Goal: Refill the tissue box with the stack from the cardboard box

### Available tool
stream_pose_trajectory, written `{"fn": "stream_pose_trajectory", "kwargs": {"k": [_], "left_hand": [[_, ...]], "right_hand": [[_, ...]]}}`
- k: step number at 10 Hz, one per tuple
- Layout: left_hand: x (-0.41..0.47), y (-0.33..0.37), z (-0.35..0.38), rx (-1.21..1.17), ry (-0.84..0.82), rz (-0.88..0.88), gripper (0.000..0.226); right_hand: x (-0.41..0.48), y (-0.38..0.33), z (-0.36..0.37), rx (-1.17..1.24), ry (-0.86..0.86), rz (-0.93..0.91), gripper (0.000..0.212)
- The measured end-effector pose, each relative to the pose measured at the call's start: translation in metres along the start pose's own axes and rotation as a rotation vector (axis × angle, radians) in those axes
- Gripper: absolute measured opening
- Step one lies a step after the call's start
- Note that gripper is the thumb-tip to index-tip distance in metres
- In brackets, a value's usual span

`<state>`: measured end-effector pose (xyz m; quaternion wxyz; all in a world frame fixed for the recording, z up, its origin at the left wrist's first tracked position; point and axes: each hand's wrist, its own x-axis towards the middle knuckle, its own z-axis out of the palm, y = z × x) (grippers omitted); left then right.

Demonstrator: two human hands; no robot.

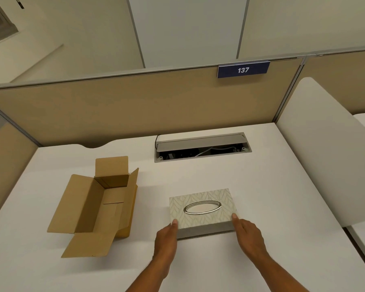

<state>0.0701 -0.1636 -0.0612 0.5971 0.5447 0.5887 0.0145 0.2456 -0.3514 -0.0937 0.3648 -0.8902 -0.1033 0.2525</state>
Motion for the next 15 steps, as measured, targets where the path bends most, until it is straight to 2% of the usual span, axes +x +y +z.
{"fn": "stream_pose_trajectory", "kwargs": {"k": [2,5,9,11,12,13,14,15], "left_hand": [[0.001,-0.01,0.001,0.067,-0.022,0.05,0.051],[0.007,-0.01,-0.004,0.117,-0.094,0.092,0.05],[0.018,-0.005,-0.012,0.151,-0.116,0.127,0.05],[0.017,-0.003,-0.012,0.23,-0.131,0.204,0.05],[0.013,-0.005,-0.013,0.273,-0.156,0.255,0.052],[0.01,-0.003,-0.016,0.375,-0.132,0.274,0.061],[0.013,-0.002,-0.023,0.667,0.0,0.399,0.083],[0.02,0.006,-0.03,0.708,0.075,0.589,0.091]], "right_hand": [[-0.008,0.009,0.008,-0.119,-0.043,0.033,0.058],[-0.013,0.004,0.011,-0.151,-0.06,0.054,0.057],[-0.017,-0.008,0.015,-0.002,-0.055,0.071,0.058],[-0.027,-0.013,0.011,-0.002,-0.049,0.061,0.048],[-0.027,-0.015,0.012,0.004,-0.048,0.075,0.05],[-0.028,-0.02,0.011,0.012,-0.039,0.101,0.052],[-0.03,-0.034,0.008,-0.18,0.085,0.096,0.066],[-0.029,-0.049,0.005,-0.315,0.186,-0.031,0.072]]}}
